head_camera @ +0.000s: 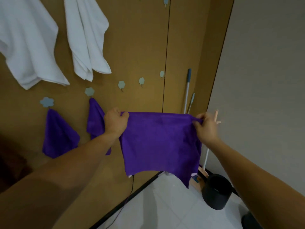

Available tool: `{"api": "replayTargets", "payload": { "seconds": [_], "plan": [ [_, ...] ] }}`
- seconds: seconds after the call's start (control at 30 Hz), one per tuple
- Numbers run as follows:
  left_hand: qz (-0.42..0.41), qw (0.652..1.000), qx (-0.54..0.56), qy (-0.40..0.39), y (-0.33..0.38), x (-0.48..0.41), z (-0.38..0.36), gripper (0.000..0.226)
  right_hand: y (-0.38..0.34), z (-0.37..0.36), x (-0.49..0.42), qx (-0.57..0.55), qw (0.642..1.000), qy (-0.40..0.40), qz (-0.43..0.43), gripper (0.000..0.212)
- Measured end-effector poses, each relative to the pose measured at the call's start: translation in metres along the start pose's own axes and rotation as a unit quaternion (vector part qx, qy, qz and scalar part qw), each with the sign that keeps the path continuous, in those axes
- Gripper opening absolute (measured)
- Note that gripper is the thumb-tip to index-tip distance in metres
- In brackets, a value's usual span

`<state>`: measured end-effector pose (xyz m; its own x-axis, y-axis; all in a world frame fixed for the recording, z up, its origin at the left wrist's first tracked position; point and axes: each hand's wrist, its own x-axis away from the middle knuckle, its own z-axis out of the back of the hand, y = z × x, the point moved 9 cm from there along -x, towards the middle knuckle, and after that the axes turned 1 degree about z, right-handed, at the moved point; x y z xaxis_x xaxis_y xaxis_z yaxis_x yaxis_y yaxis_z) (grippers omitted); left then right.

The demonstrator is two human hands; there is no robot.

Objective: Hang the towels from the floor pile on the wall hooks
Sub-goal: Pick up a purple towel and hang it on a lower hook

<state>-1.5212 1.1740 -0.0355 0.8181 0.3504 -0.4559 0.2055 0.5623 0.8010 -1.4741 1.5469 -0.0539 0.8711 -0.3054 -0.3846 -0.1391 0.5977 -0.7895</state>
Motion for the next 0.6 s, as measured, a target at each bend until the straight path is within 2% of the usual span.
{"api": "replayTargets", "payload": {
  "seconds": [0.03, 0.07, 0.17, 0.23, 0.37, 0.5, 0.6],
  "plan": [
    [-0.014, 0.999, -0.031, -0.014, -0.005, -0.002, -0.003, 0.036, 0.004, -0.019, -0.003, 0.043, 0.998, -0.044, 0.004, 0.014],
    [-0.019, 0.998, -0.058, -0.032, -0.013, -0.005, -0.008, 0.036, 0.009, -0.030, -0.009, 0.056, 0.997, -0.055, 0.000, 0.014],
    [-0.029, 0.995, -0.080, -0.047, -0.037, -0.019, -0.014, 0.036, 0.019, -0.035, -0.031, 0.011, 1.000, 0.020, -0.019, 0.022],
    [-0.028, 0.996, -0.072, -0.041, -0.043, -0.033, -0.016, 0.036, 0.022, -0.052, -0.045, 0.016, 0.999, -0.007, -0.031, 0.026],
    [-0.004, 1.000, 0.027, -0.015, -0.052, -0.063, -0.026, 0.037, 0.023, -0.079, -0.078, 0.010, 0.999, -0.032, -0.037, 0.023],
    [0.014, 0.994, 0.104, -0.011, -0.059, -0.084, -0.046, 0.032, 0.015, -0.094, -0.107, -0.054, 0.998, -0.002, -0.031, 0.020],
    [0.031, 0.988, 0.142, -0.042, -0.065, -0.103, -0.064, 0.031, 0.005, -0.105, -0.122, -0.100, 0.994, 0.037, -0.025, 0.021]
  ]
}}
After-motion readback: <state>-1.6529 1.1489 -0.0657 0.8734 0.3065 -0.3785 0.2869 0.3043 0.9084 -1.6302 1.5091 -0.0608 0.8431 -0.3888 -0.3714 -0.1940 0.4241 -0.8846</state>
